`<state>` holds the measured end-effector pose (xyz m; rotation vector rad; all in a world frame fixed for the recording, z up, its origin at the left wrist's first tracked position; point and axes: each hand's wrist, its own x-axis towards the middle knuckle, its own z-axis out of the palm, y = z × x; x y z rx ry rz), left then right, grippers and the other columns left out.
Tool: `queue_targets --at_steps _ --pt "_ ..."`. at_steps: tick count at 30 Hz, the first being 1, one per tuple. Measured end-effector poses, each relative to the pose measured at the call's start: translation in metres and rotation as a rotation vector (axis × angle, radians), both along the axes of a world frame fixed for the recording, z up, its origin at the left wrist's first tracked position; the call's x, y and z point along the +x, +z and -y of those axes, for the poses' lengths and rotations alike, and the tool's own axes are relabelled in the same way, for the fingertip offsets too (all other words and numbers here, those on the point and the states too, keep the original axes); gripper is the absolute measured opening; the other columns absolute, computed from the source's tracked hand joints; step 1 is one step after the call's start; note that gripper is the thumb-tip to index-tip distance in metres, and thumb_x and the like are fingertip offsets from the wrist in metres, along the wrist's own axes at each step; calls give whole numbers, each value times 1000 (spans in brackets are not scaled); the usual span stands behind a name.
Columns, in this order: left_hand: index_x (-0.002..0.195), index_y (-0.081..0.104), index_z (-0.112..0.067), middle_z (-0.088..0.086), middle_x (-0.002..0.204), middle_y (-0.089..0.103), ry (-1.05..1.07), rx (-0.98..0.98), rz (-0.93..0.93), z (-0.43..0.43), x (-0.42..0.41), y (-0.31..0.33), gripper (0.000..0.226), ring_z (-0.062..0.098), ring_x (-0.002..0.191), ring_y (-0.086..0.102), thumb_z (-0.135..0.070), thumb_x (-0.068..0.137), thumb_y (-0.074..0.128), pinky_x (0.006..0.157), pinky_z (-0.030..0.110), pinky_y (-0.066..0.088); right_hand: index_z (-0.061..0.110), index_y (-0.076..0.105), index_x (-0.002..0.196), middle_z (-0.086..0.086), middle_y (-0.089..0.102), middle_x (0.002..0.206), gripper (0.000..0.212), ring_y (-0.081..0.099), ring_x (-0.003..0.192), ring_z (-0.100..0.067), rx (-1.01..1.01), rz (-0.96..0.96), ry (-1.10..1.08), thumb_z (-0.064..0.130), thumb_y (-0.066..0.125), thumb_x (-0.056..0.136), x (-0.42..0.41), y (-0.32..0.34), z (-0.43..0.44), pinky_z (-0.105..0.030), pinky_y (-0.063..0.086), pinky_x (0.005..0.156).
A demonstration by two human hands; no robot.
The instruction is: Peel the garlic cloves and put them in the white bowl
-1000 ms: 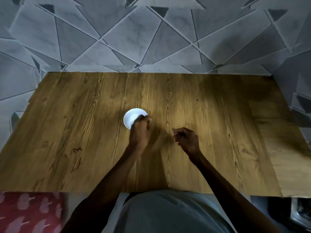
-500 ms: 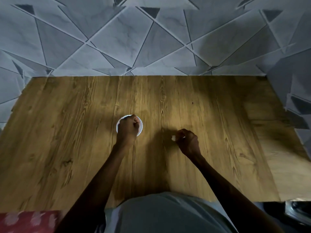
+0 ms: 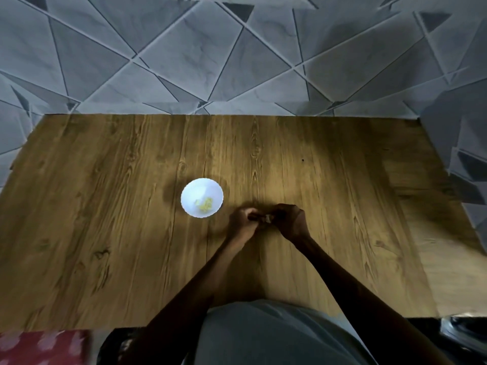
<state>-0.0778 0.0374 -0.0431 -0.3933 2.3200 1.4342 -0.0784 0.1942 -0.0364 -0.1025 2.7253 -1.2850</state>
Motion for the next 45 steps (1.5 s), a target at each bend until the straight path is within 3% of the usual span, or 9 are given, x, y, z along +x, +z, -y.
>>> queue_targets --at_steps 2,7,19,24,27,33,38,42,45 --pt "106 72 -18 -9 96 67 11 22 -1 0 1 1 23 1 85 60 -13 84 74 68 9 48 8 75 92 6 69 84 7 63 72 4 -68 41 -42 7 74 85 1 1 -2 -8 48 59" --pt "98 75 -17 -3 94 73 56 94 -6 2 3 1 17 9 89 66 -12 83 74 72 12 50 9 74 99 2 72 92 15 68 83 -4 -208 197 -97 10 74 85 2 2 -4 -12 53 66" --pt "92 74 -17 -13 76 66 -14 16 -55 -1 6 17 14 -3 70 59 -24 81 77 53 4 41 7 75 93 2 73 84 11 68 73 1 -193 182 -73 9 76 83 0 -3 -2 -14 54 62" --pt "95 74 -12 -2 84 71 -85 -38 -95 0 2 18 19 -1 69 59 -21 79 79 52 4 41 6 75 86 -2 74 80 31 71 70 -9 -197 110 3 37 69 83 -1 -1 0 -23 56 62" --pt "94 75 -12 -3 84 71 -106 -25 -87 3 0 20 16 5 74 63 -19 79 78 55 5 42 10 74 88 -2 75 82 5 72 76 -12 -193 153 14 13 74 84 -4 -3 -4 -30 60 68" --pt "98 74 -16 -5 86 71 -58 44 -40 9 0 19 14 9 85 65 -16 85 70 61 5 43 -1 74 97 -12 75 91 17 72 86 -19 -356 275 27 7 76 82 -8 4 -13 -27 58 73" --pt "122 67 -14 -2 114 64 46 -7 26 -3 0 22 29 7 99 53 -20 94 61 78 19 43 4 74 92 -8 74 86 15 73 80 -18 -320 261 -118 11 79 81 -7 4 0 -33 61 72" --pt "117 70 -19 -5 117 67 80 21 91 -4 0 17 28 7 98 58 -22 90 64 67 14 43 6 73 89 -7 74 83 11 73 75 -18 -274 242 -138 12 78 82 -8 0 4 -38 62 68" --pt "116 71 -19 -3 115 68 79 10 98 -2 1 15 26 10 99 61 -22 91 64 73 19 47 7 73 89 -3 73 81 10 72 74 -11 -252 217 -85 11 78 82 -8 2 3 -30 61 66"
